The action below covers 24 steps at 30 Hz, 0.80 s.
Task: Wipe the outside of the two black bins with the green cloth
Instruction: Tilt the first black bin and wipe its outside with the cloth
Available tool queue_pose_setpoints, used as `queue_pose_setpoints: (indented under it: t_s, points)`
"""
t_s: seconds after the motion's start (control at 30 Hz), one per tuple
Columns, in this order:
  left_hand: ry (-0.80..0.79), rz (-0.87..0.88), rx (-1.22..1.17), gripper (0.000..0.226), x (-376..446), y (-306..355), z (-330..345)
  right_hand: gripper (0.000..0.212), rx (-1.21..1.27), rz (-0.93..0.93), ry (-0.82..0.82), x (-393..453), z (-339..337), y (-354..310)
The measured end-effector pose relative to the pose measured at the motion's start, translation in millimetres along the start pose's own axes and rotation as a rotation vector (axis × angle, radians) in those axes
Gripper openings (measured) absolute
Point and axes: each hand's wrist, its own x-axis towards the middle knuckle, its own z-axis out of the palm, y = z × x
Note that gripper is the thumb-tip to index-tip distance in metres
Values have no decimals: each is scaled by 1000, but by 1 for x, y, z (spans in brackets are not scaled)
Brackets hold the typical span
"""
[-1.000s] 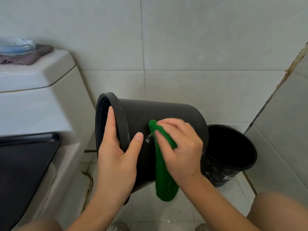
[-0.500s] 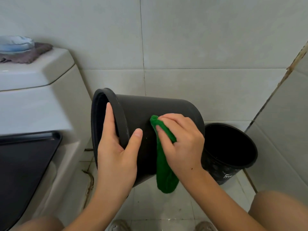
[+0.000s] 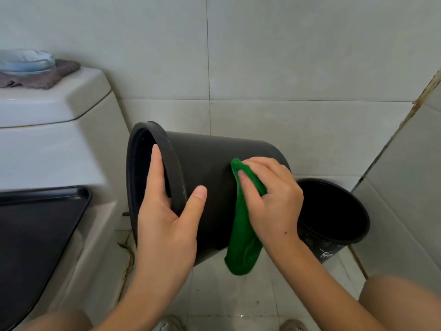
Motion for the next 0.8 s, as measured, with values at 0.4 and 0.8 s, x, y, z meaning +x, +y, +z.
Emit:
queue_pose_setpoints:
  t_s: [0.4, 0.8]
  points:
    - [-41, 64, -5, 78, 4, 4, -9, 15, 56, -190, 25, -7, 0, -24]
    - [-98, 93, 49, 82, -3, 18, -19, 16, -41, 619, -20, 39, -27, 76]
